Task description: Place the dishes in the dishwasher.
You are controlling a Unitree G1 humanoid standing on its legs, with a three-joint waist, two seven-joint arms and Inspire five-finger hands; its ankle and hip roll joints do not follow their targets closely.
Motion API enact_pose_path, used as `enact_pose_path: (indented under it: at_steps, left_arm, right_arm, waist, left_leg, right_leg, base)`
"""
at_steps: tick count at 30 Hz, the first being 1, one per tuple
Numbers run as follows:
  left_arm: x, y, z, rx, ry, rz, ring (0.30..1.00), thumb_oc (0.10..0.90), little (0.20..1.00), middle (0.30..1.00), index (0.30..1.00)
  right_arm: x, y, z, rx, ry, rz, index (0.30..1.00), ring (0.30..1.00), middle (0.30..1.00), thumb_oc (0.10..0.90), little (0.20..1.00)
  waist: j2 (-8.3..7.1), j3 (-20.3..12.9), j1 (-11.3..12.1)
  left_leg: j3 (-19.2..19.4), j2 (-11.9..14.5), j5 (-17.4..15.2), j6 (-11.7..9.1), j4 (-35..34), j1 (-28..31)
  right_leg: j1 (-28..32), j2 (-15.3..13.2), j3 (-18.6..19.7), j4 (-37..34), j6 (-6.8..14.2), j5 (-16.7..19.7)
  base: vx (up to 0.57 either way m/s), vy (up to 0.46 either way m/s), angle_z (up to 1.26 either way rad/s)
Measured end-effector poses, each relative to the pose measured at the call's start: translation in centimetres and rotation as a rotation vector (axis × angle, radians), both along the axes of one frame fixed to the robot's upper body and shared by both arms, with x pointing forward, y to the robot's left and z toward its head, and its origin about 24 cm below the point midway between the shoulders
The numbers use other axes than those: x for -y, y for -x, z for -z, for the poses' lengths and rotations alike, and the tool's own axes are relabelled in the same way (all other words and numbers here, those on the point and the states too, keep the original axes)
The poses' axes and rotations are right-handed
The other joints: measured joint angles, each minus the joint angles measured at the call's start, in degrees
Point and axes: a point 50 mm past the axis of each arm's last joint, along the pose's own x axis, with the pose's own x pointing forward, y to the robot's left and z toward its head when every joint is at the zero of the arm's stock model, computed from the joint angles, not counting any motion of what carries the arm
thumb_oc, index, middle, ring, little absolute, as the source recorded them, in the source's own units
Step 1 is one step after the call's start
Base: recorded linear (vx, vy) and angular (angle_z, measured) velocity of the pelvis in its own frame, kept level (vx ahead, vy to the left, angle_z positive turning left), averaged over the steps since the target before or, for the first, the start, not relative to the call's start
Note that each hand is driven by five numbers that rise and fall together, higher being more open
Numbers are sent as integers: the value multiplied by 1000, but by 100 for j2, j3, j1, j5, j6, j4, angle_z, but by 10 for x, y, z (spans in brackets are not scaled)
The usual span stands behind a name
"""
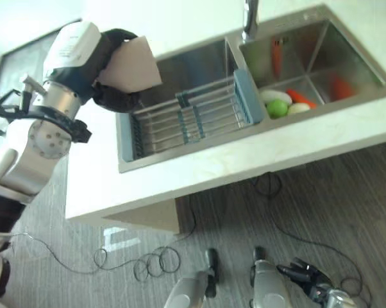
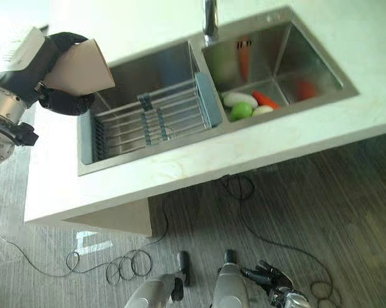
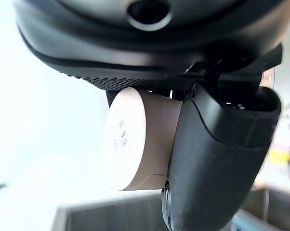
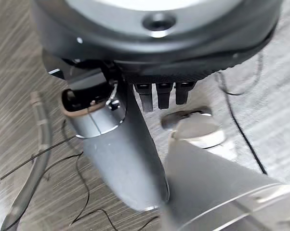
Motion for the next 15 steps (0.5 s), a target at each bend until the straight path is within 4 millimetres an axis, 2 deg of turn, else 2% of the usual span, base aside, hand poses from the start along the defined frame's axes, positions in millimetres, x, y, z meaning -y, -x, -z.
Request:
enact_pose_path:
  at_steps: [2,4,5,6,7,8,9,10,11,12,14,15]
  left_arm:
    - [-18,12,-3,8,-40,-68,300,400,300,300,300]
    - [-51,26,11,-17,-2,-180,300,400,300,300,300]
    - [-61,34,16,-22,51,-196,300,400,300,300,300]
    - [-73,44,10,-3,87,-223,300,400,300,300,300]
    - [-86,49,11,13,134,-261,300,400,300,300,300]
    - [-101,53,15,0,166,-317,300,400,300,300,300]
    - [-124,56,25,-29,207,-416,300,400,300,300,300]
    - [-131,58,29,-43,225,-441,300,400,300,300,300]
    - [-138,61,36,-62,247,-463,300,400,300,300,300]
    - [-134,59,41,-64,263,-432,300,400,300,300,300]
    - [-122,56,45,-69,310,-358,300,400,300,300,300]
    - [-112,54,42,-58,316,-303,300,400,300,300,300]
  right_arm:
    - [3,2,1,-38,5,8,900,900,900,800,900]
    - [8,24,6,-146,25,-18,900,900,900,800,900]
    - [11,35,7,-188,37,-31,900,900,900,800,900]
    - [18,41,5,-196,48,-9,900,900,900,800,900]
    - [22,39,3,-185,68,-1,900,900,900,800,900]
    - [20,34,3,-170,65,-1,900,900,900,800,900]
    - [16,20,1,-119,56,7,900,900,900,800,900]
    - [12,23,4,-134,49,4,900,900,900,800,900]
    - [16,19,1,-120,70,9,900,900,900,800,900]
    - [24,19,-3,-116,99,24,900,900,900,800,900]
    - [30,24,-4,-105,102,75,900,900,900,800,900]
    - [32,26,-5,-110,114,80,900,900,900,800,900]
  waist:
    - [42,-286,330]
    - [214,-704,799]
    - [258,-764,893]
    - [244,-769,1065]
    - [137,-762,1216]
    - [-85,-804,1262]
    - [-451,-798,1220]
    - [-551,-812,1228]
    - [-613,-827,1216]
    - [-574,-806,1174]
    - [-446,-763,1085]
    - [-354,-630,979]
  left_leg:
    - [-164,53,31,-92,17,131]
    - [-331,99,89,-284,33,88]
    - [-315,-23,653,-459,-204,-72]
    - [-9,86,1095,-987,-1082,-174]
    - [802,337,604,-547,-337,-338]
    - [1213,402,350,-544,89,-226]
    - [1198,400,-60,-671,480,222]
    - [1091,402,-202,-736,550,424]
    - [931,481,-425,-670,628,686]
    - [936,556,-575,-560,477,833]
    - [1340,714,-938,-446,610,797]
    - [1519,706,-1051,-326,493,783]
  right_leg:
    - [143,24,-221,251,-88,-232]
    - [235,70,-489,498,-258,-468]
    - [258,-23,-841,578,-286,-495]
    - [26,-165,-1394,525,-747,-464]
    - [18,-258,-1735,450,-828,-422]
    - [41,-443,-1880,315,-846,-320]
    - [234,-668,-2081,25,-778,-142]
    - [289,-726,-2154,-69,-721,-108]
    - [309,-772,-2275,-137,-593,-61]
    - [131,-791,-2185,-6,-587,-51]
    - [142,-1011,-2589,60,-525,70]
    - [102,-1246,-2704,322,-407,58]
  base:
    - [-57,-181,51]
    - [-320,-138,100]
    - [-800,-149,273]
    - [-693,-102,301]
    - [-599,-20,256]
    - [-305,68,176]
    - [-375,139,138]
    - [-323,156,152]
    - [-523,410,154]
    - [-478,444,186]
    - [-355,422,172]
    - [-235,366,152]
